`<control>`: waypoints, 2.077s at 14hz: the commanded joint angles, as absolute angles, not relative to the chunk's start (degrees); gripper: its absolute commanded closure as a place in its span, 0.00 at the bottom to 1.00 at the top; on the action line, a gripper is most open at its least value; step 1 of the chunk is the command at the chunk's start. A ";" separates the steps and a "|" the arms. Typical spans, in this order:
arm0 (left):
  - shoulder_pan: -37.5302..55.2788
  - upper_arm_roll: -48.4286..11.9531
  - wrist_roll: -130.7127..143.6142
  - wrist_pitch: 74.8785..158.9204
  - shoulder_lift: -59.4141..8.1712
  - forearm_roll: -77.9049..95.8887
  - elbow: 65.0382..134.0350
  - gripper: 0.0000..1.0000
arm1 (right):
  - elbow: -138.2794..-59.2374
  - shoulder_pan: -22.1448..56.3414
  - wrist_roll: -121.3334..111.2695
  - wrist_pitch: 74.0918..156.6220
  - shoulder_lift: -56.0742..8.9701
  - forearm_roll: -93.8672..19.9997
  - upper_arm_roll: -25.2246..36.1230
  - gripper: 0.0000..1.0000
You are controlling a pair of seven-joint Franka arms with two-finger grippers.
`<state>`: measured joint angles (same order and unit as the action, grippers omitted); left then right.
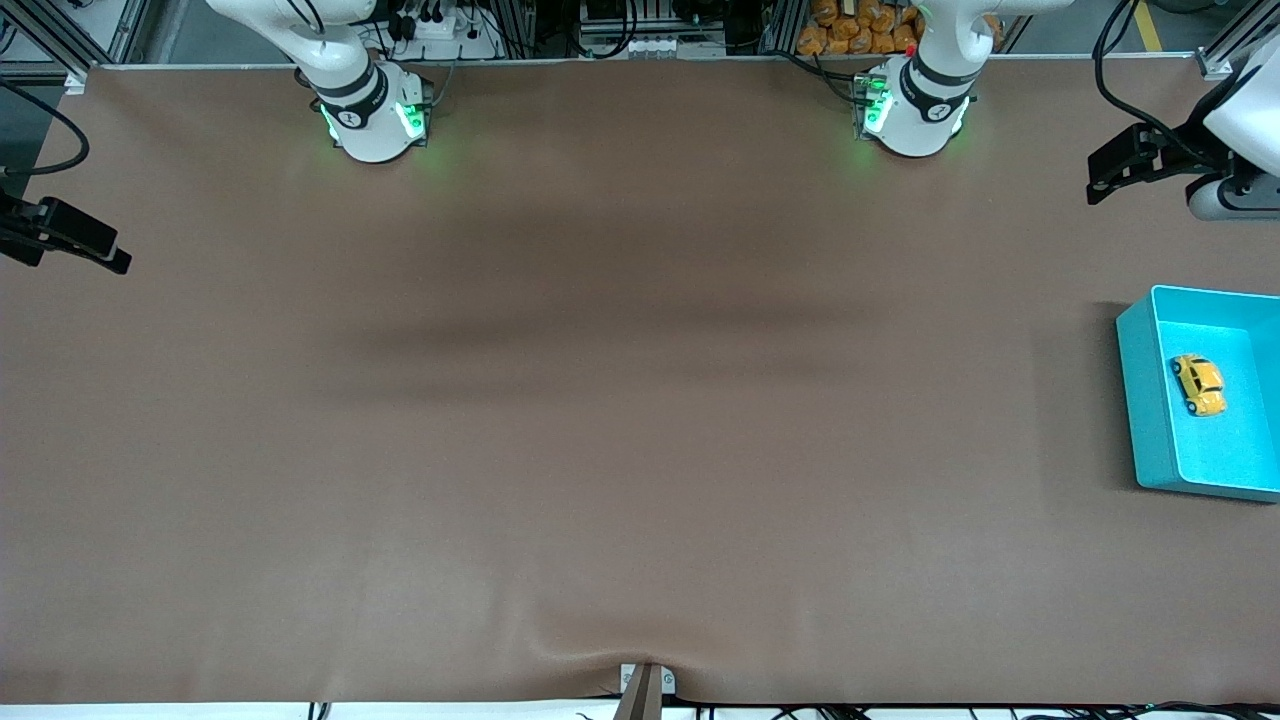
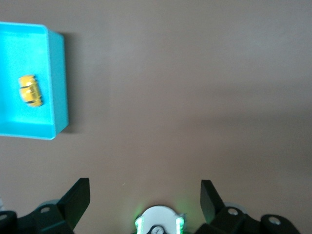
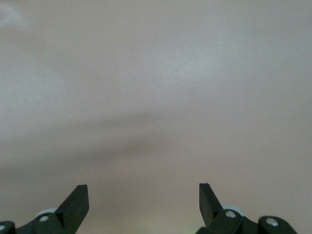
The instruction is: Wind and store yellow beetle car
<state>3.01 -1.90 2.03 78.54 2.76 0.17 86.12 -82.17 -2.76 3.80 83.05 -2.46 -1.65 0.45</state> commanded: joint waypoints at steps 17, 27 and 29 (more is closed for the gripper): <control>3.69 -1.41 0.44 80.86 2.11 -1.76 85.78 0.00 | -82.18 -3.87 3.69 83.06 -2.29 -1.67 -0.44 0.00; 3.52 -1.06 0.44 80.60 2.20 -3.78 85.78 0.00 | -82.18 -3.78 3.69 83.23 -2.37 -1.67 -0.44 0.00; 3.52 -0.97 0.44 80.60 2.11 -3.69 85.78 0.00 | -82.18 -3.78 3.69 83.32 -2.37 -1.67 -0.44 0.00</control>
